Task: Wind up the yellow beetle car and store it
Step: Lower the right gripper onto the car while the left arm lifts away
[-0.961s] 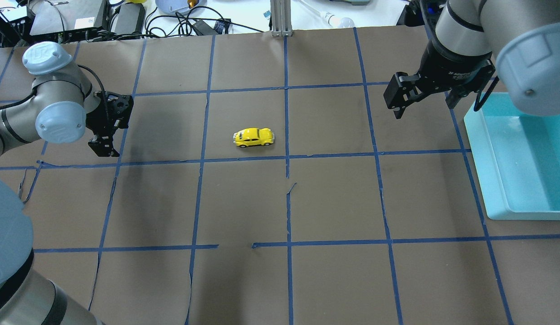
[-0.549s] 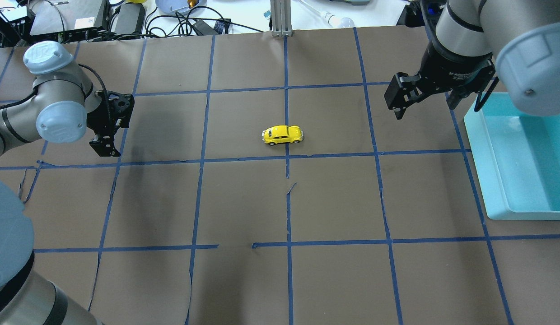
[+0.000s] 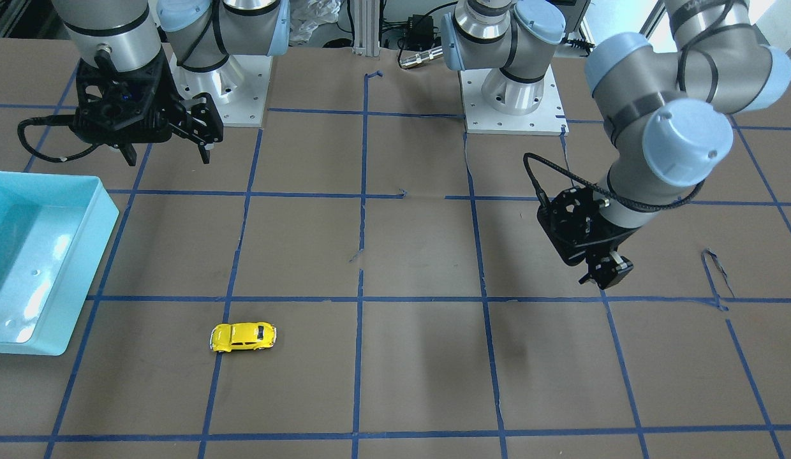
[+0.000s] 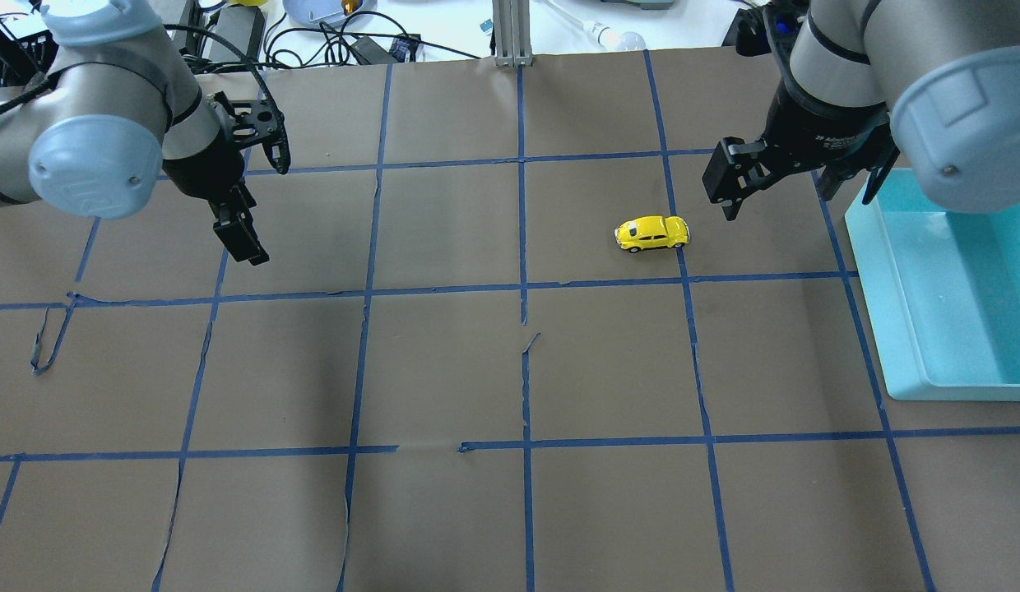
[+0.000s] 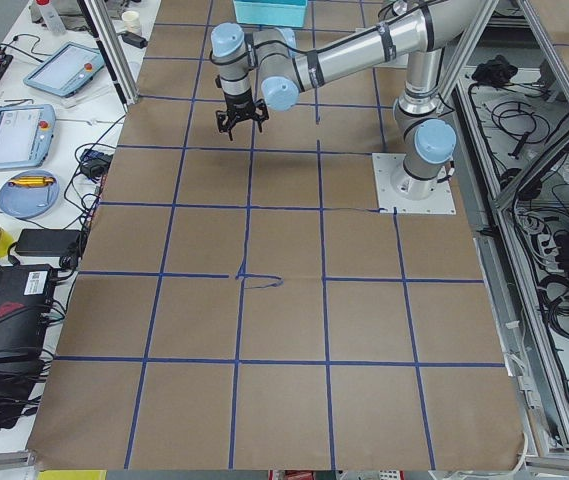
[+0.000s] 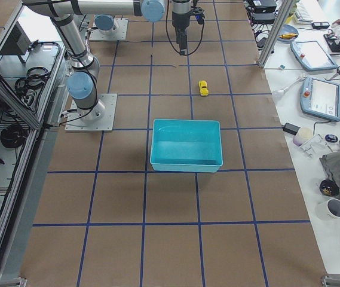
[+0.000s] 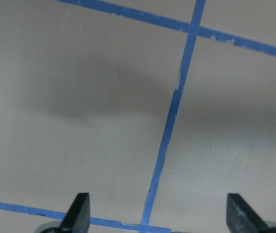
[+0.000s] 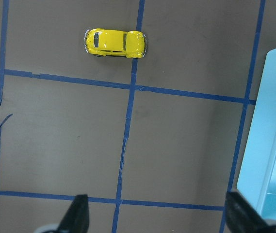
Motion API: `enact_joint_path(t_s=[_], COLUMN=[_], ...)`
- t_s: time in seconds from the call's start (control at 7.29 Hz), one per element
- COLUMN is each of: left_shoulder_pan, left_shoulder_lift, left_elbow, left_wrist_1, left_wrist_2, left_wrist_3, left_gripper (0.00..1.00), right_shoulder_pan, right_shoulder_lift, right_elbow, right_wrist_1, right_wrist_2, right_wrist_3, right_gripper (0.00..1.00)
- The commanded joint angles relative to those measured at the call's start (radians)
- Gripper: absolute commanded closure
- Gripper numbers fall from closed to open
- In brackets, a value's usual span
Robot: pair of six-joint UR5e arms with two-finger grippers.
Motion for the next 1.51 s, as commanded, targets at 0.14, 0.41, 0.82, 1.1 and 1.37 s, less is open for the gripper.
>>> enact_joint_path(t_s=[0.14, 0.41, 0.82, 1.1, 1.37], left_shoulder_pan=[-0.13, -0.194, -0.203, -0.191, -0.16], left_shoulder_lift=[0.169, 0.207, 0.226, 0.238, 0.25], left_elbow=[0.019, 0.042, 0.095, 0.099, 0.099], left_wrist_1=[-0.152, -0.157, -0.158, -0.158, -0.152], left_wrist_2=[0.012, 0.012, -0.017, -0.02, -0.02], left_wrist_3=[-0.445, -0.795, -1.123, -1.14, -1.231], left_gripper=[0.0, 0.0, 0.0, 0.0, 0.0], right_shoulder_pan=[-0.004, -0.001, 0.008, 0.019, 0.061], right_shoulder_lift=[0.089, 0.184, 0.25, 0.312, 0.384], right_elbow=[0.003, 0.005, 0.123, 0.158, 0.158], right_wrist_1=[-0.09, -0.187, -0.459, -0.571, -0.66], right_wrist_2=[0.003, 0.014, 0.014, 0.015, 0.015], right_wrist_3=[-0.038, -0.302, -0.634, -0.853, -1.101], right_gripper=[0.0, 0.0, 0.0, 0.0, 0.0])
